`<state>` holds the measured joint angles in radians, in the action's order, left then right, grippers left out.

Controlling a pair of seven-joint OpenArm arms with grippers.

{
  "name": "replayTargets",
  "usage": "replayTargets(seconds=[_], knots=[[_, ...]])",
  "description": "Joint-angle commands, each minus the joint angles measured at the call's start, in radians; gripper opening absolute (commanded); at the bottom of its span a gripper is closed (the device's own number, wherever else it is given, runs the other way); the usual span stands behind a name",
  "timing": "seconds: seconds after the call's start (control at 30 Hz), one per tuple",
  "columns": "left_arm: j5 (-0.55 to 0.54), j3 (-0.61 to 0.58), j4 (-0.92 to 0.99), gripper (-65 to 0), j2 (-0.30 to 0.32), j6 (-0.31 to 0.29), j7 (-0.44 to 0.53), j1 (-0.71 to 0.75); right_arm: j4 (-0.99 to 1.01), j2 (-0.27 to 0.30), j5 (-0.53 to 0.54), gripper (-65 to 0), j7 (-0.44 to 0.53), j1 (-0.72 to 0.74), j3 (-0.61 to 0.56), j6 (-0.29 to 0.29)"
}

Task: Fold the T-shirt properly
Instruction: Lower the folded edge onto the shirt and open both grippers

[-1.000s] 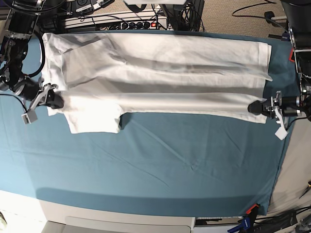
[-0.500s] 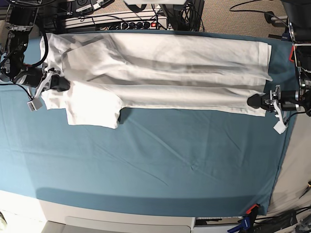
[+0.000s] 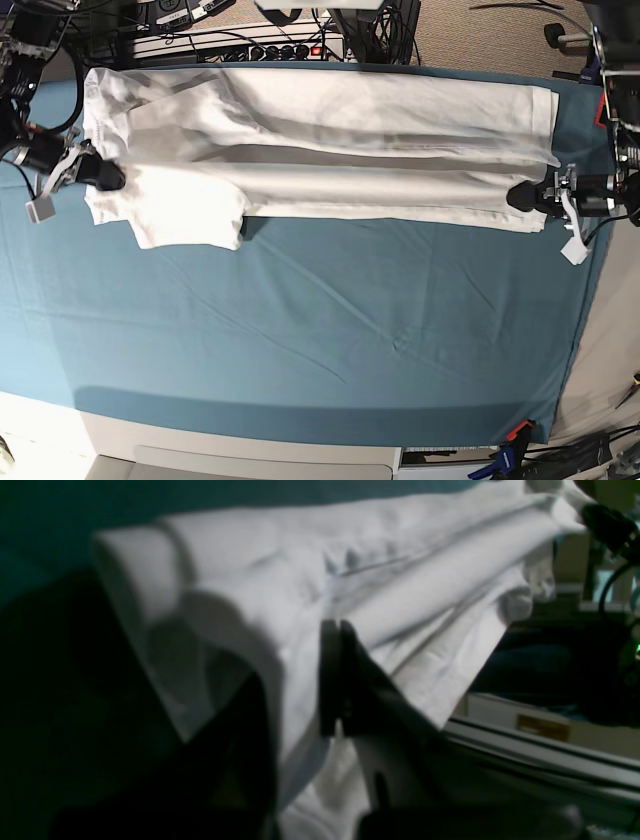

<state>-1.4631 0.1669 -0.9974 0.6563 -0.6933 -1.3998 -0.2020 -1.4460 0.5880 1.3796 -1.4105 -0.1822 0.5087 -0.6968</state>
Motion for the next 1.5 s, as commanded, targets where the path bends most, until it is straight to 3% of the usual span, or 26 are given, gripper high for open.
replayTargets(seconds=[0.0, 0.4, 1.0, 1.07, 1.13, 1.17, 1.33, 1.47], knots=[[-0.020, 0.027, -0.033, -65.0, 0.027, -0.005, 0.004, -0.006, -0.014, 0.021, 0.027, -65.0, 0.014, 0.005, 0.011, -0.001], [-0.020, 0.111, -0.056, -65.0, 0.027, -0.005, 0.004, 0.136, -0.014, 0.019, 0.028, -65.0, 0.014, -0.037, 0.011, -0.001], [-0.020, 0.111, -0.056, -65.0, 0.025, -0.005, 0.004, 0.138, -0.014, 0.019, 0.000, -65.0, 0.014, -0.109, 0.011, -0.001], [-0.020, 0.111, -0.056, -52.6, 0.025, -0.005, 0.004, 0.138, -0.014, 0.019, -0.036, -63.1, 0.014, -0.109, 0.011, -0.001], [-0.020, 0.111, -0.056, -40.6, 0.025, -0.005, 0.004, 0.138, -0.014, 0.019, -0.066, -51.2, 0.014, -0.109, 0.011, -0.001], [-0.020, 0.111, -0.056, -37.7, 0.026, -0.005, 0.004, 0.138, -0.014, 0.019, -0.068, -46.4, 0.014, -0.109, 0.011, -0.001], [-0.020, 0.111, -0.057, -37.1, 0.026, -0.005, 0.004, 0.138, -0.014, 0.018, -0.010, -44.2, 0.014, -0.106, 0.026, -0.001], [-0.020, 0.125, -0.070, -37.1, 0.031, -0.005, 0.004, 0.138, -0.022, -0.015, -0.007, -44.2, 0.014, -0.071, 0.126, -0.001]])
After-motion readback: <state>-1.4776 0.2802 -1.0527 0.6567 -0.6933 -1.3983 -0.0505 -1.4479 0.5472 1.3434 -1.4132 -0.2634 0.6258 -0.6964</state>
